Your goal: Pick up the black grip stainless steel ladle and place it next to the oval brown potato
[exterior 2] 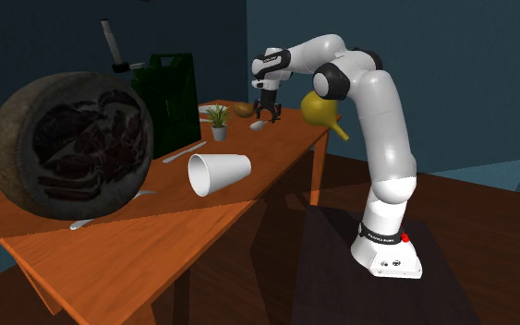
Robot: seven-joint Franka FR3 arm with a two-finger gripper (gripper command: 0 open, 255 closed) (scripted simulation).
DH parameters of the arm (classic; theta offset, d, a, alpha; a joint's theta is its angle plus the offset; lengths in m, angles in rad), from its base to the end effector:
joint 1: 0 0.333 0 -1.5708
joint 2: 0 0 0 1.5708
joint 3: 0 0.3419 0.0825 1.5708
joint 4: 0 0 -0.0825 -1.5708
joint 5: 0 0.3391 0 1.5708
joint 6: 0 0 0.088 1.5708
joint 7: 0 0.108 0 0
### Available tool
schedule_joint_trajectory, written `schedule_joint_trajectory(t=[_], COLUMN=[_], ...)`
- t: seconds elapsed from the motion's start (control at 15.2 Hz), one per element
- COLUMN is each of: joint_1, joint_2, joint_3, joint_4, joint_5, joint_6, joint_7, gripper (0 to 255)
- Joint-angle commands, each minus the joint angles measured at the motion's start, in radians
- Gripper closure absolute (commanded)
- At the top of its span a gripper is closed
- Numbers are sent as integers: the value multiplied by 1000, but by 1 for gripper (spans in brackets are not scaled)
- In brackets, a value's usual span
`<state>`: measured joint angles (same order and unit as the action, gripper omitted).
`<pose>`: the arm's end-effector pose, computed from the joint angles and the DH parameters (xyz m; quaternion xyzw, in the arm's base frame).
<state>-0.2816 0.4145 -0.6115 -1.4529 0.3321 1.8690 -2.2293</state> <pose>0.4738 -0.4342 0.5218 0.7948 0.6040 0.0450 0.0381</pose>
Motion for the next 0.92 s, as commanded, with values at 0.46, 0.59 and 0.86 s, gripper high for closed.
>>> schedule_joint_trajectory(t=[0.46,0.59,0.86], joint_1=[-16,-16,-16], joint_2=[-14,-14,-14], joint_3=[-9,-9,-9], joint_4=[109,109,109], joint_5=[-12,-12,-12], joint_6=[-118,-118,-118], joint_7=[13,13,13], gripper=[0,0,0])
